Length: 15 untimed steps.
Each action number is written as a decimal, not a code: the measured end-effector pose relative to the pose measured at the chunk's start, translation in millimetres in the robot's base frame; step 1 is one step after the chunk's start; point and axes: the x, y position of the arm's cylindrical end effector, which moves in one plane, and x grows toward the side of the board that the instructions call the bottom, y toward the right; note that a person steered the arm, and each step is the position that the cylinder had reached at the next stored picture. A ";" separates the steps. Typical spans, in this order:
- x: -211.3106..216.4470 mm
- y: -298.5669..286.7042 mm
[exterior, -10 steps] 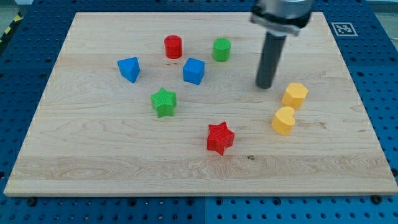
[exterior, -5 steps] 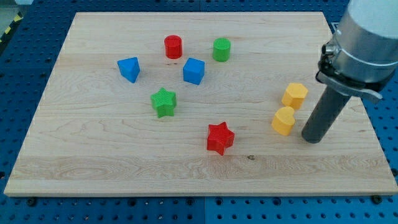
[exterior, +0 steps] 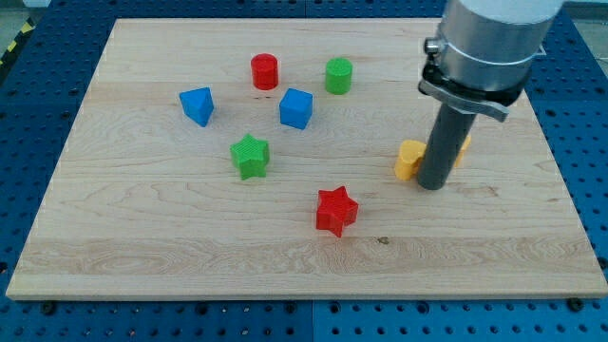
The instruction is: Place the yellow blocks vertical to each other
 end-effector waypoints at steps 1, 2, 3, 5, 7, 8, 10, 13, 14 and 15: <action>-1.9 12.1; -15.7 12.1; -37.4 12.1; -40.3 38.5; -38.8 72.4; -49.5 56.6; -86.3 33.6; -119.4 70.5; -123.9 50.2; -123.9 44.8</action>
